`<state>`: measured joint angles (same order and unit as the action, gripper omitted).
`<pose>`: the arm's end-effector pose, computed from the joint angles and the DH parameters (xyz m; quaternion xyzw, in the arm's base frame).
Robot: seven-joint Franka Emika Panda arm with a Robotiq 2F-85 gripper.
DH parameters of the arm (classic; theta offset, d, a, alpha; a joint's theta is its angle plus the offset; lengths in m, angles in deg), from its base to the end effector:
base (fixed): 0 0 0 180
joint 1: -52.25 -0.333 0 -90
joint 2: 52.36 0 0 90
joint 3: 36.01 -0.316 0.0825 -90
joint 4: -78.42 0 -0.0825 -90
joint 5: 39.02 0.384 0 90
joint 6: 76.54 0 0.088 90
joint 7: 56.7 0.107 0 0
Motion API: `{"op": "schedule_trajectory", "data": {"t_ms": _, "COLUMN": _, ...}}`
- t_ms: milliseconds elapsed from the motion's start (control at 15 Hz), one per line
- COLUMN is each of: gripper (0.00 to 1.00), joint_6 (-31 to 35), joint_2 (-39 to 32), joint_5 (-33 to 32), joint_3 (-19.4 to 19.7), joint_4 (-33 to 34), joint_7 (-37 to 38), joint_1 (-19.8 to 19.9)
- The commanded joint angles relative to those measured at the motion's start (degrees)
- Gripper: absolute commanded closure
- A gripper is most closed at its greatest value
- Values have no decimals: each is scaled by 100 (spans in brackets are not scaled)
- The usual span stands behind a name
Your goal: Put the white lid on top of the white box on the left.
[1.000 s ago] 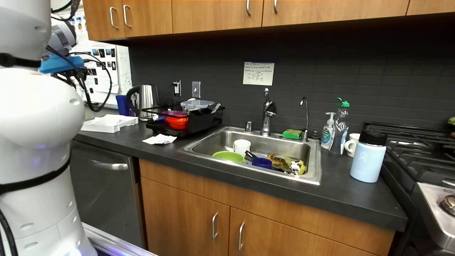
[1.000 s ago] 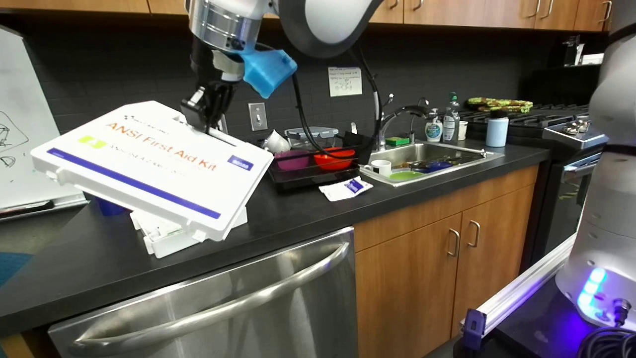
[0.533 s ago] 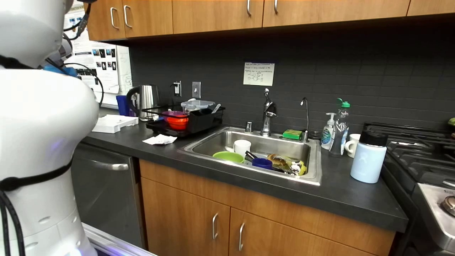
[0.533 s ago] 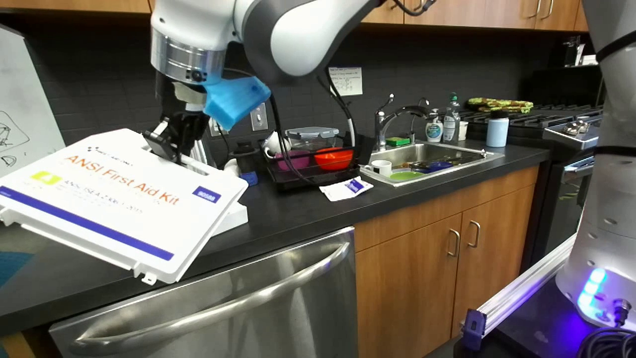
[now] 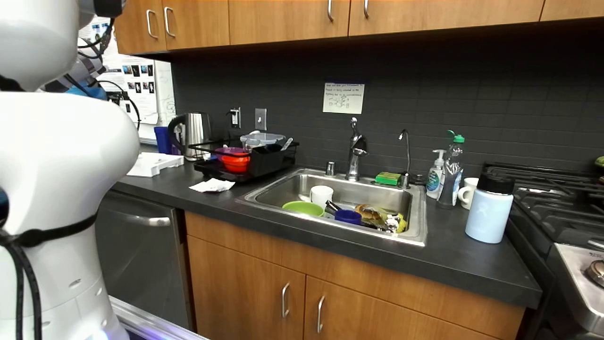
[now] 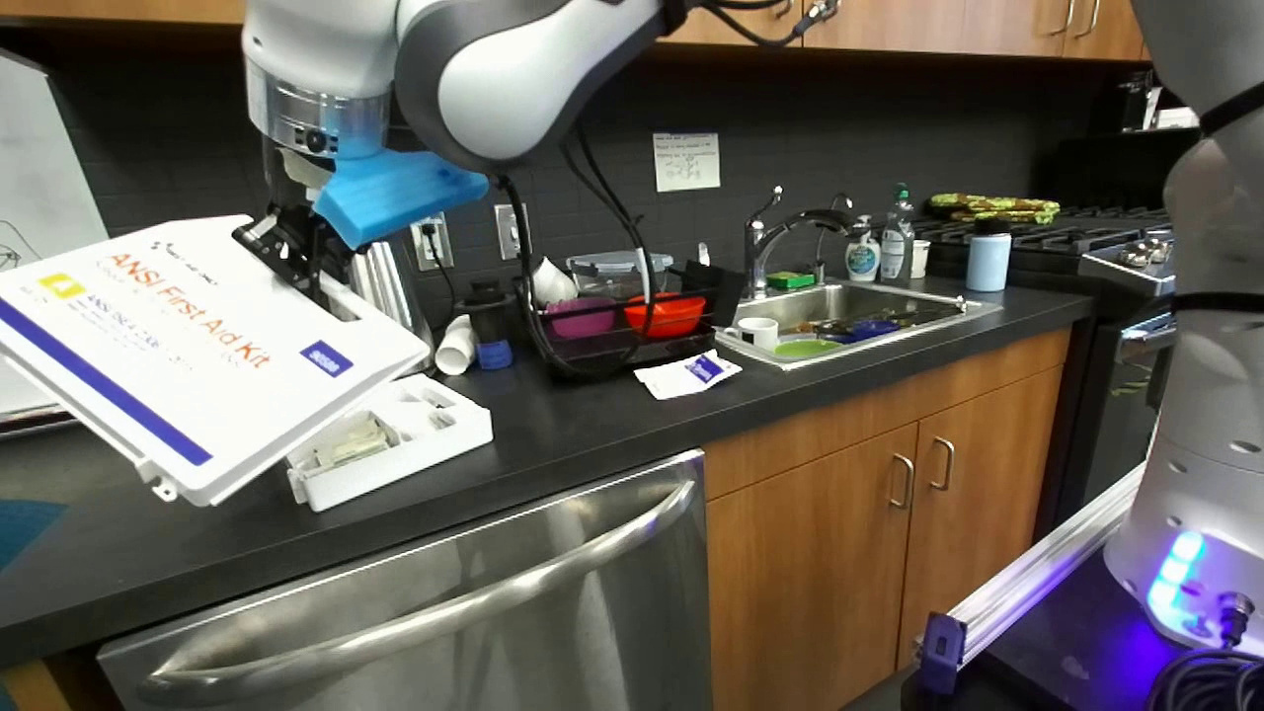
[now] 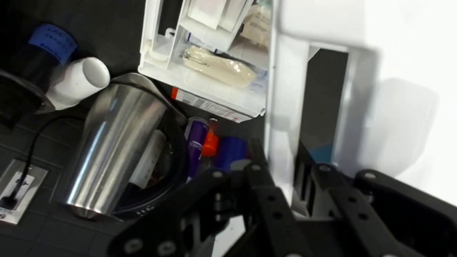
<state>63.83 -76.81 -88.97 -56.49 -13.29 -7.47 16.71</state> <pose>0.4270 0.5657 0.4457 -0.8943 -0.2822 -0.3472 0.0052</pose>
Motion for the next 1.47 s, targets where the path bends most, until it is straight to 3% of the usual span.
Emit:
{"op": "schedule_trajectory", "data": {"t_ms": 0, "gripper": 94, "joint_6": -285, "joint_2": -153, "joint_5": 2, "joint_3": 547, "joint_4": 557, "joint_7": 420, "joint_1": -347}}
{"op": "schedule_trajectory", "data": {"t_ms": 333, "gripper": 94, "joint_6": -848, "joint_2": -372, "joint_5": 9, "joint_3": 924, "joint_4": 878, "joint_7": 542, "joint_1": -473}}
{"op": "schedule_trajectory", "data": {"t_ms": 533, "gripper": 94, "joint_6": -1340, "joint_2": -529, "joint_5": 127, "joint_3": 946, "joint_4": 1071, "joint_7": 386, "joint_1": -494}}
{"op": "schedule_trajectory", "data": {"t_ms": 800, "gripper": 94, "joint_6": -1760, "joint_2": -640, "joint_5": 722, "joint_3": 795, "joint_4": 1309, "joint_7": -114, "joint_1": -439}}
{"op": "schedule_trajectory", "data": {"t_ms": 1400, "gripper": 94, "joint_6": -2335, "joint_2": -765, "joint_5": 1750, "joint_3": 1031, "joint_4": 1940, "joint_7": -1017, "joint_1": -489}}
